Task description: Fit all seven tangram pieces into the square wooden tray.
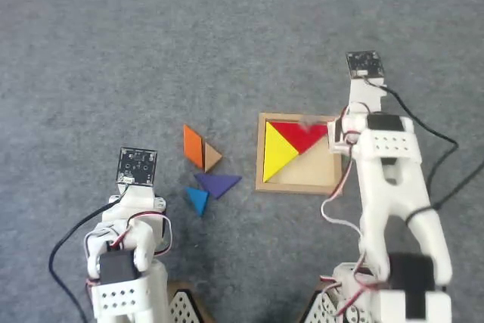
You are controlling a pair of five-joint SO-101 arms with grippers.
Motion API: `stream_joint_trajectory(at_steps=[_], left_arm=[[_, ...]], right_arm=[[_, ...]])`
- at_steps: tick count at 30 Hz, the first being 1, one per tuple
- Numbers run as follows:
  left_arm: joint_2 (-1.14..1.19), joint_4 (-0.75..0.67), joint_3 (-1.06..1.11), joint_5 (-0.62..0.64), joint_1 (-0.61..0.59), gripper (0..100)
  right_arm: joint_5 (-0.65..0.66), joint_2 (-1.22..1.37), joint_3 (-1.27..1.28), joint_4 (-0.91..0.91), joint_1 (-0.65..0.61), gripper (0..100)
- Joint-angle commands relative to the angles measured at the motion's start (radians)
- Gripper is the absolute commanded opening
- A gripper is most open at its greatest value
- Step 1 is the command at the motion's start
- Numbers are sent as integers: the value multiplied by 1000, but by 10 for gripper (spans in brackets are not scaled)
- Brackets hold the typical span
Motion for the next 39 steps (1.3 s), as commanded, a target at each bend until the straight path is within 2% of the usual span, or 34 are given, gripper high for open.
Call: stream_joint_trajectory(at_steps=[1, 4, 9, 11, 19, 22, 25, 29, 31, 34, 36, 39], left_arm=[[-12, 5, -8, -6, 0, 15], [-12, 5, -8, -6, 0, 15], [-12, 5, -8, -6, 0, 15], [-12, 5, -8, -6, 0, 15], [-12, 5, -8, -6, 0, 15], [-12, 5, -8, -6, 0, 15], [-12, 5, -8, -6, 0, 15], [-12, 5, -8, -6, 5, 15], [-12, -2, -8, -6, 8, 15], [-12, 3, -10, -8, 6, 15], [-12, -3, -10, -66, 6, 15], [-12, -89, -10, -359, -3, 15]], right_arm=[[34, 120, -132, 35, 15, 339], [46, 170, -157, 36, -5, 357], [38, 120, -157, 36, -182, 328], [37, 104, -130, 38, -199, 317], [44, -108, 127, -31, -28, 140], [46, -220, 193, 15, -8, 95], [52, -297, 250, 70, 35, 93], [104, -334, 315, 104, 153, 93], [103, -334, 365, 81, 193, 94], [74, -338, 465, -28, 188, 93], [64, -344, 488, -65, 185, 92], [57, -344, 491, -65, 179, 92]])
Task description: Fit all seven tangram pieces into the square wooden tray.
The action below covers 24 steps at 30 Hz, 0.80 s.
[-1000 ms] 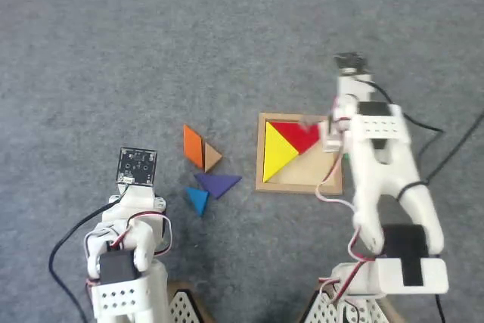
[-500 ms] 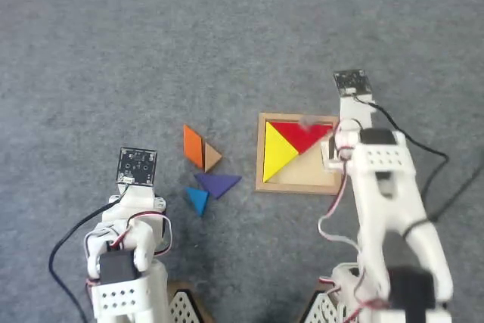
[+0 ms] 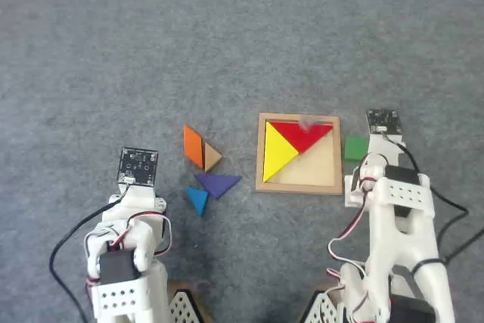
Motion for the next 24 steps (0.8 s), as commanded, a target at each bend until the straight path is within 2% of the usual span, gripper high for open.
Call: stream_joint_trajectory(at_steps=[1, 2, 3, 10, 14, 17, 18, 22, 24], left_arm=[[-12, -123, -10, -402, -11, 15], [-12, -149, -24, -448, -21, 15], [-12, -160, -58, -439, -26, 16], [89, -74, -515, -235, -107, 122], [385, 51, -776, -204, -104, 122], [654, 130, -932, -203, -64, 122], [726, 158, -978, -206, -41, 122], [896, 196, -1124, -184, 40, 122], [962, 192, -1167, -71, 51, 125]], right_arm=[[-17, -44, 2, -30, 8, 92], [-17, -44, 2, -30, 12, 92], [-17, -44, 2, -31, 12, 91], [-17, -41, 5, -35, 12, 91], [-17, -35, 5, -38, 12, 87], [-17, -44, 6, -36, 13, 2], [-15, -44, 6, -31, 15, 7], [-18, -45, 14, -56, 124, 8], [-9, -45, 15, -70, 236, 6]])
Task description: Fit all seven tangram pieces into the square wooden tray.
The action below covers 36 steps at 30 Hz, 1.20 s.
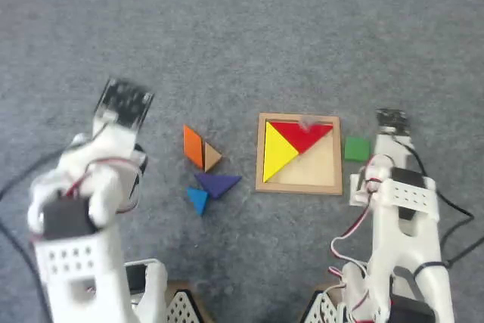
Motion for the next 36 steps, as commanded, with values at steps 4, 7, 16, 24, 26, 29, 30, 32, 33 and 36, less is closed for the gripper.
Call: stream_joint_trajectory(at_steps=[4, 7, 16, 24, 26, 29, 30, 32, 33, 36], left_arm=[[296, -29, -150, 304, 66, 141], [446, -91, -151, 364, 118, 178], [818, -310, -154, 491, 233, 181], [1054, -364, -259, 508, 230, 178], [1092, -362, -283, 508, 232, 160], [1135, -370, -292, 506, 236, 150], [1143, -373, -292, 506, 232, 149], [1143, -368, -291, 496, 229, 148], [1132, -367, -288, 480, 226, 148], [1079, -350, -285, 471, 229, 148]], right_arm=[[55, -38, 8, -41, 375, 6], [110, -38, 83, -125, 437, 6], [109, -282, 224, -168, 437, 6], [112, -585, 353, -97, 387, 6], [114, -622, 368, -81, 372, 6], [127, -645, 382, -82, 369, 6], [132, -647, 384, -82, 369, 6], [135, -647, 384, -82, 367, 6], [135, -647, 384, -84, 367, 6], [137, -647, 384, -84, 366, 6]])
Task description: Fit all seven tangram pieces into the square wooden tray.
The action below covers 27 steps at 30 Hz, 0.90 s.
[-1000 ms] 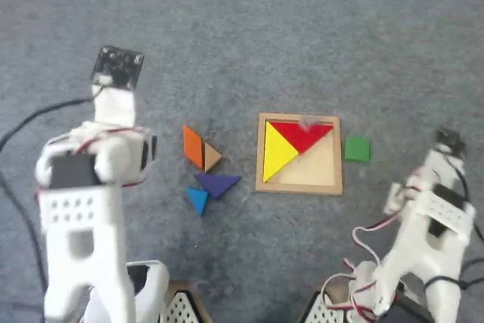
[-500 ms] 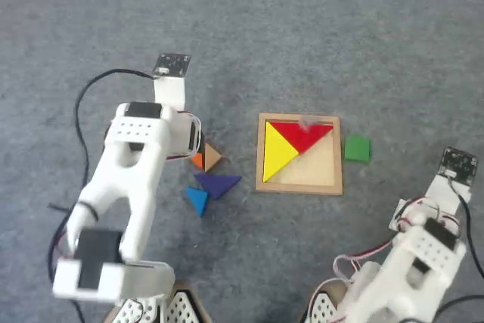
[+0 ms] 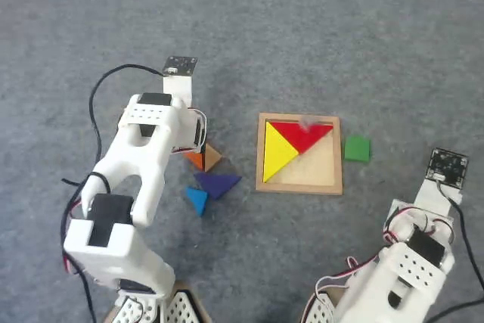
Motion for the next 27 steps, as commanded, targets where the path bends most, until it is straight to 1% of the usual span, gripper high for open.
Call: stream_joint_trajectory(at_steps=[1, 4, 7, 10, 13, 19, 23, 27], left_arm=[[-97, 12, -36, -28, 3, 148], [-163, 35, -35, -35, 15, 148], [-181, 32, -22, -74, 48, 148], [-150, -3, 1, -74, 75, 148], [-78, -41, 4, -75, 68, 148], [54, -69, -5, -89, -26, 148], [71, -37, -21, -135, -74, 148], [66, -35, -21, -176, -114, 148]], right_arm=[[14, -19, -6, 4, -13, 6], [14, -19, -6, 4, -13, 6], [14, -19, -6, 4, -13, 6], [15, -19, -6, 4, -13, 6], [15, -19, -6, 5, -13, 6], [15, -19, -5, 5, -13, 6], [15, -19, -5, 5, -13, 6], [15, -19, -5, 5, -13, 6]])
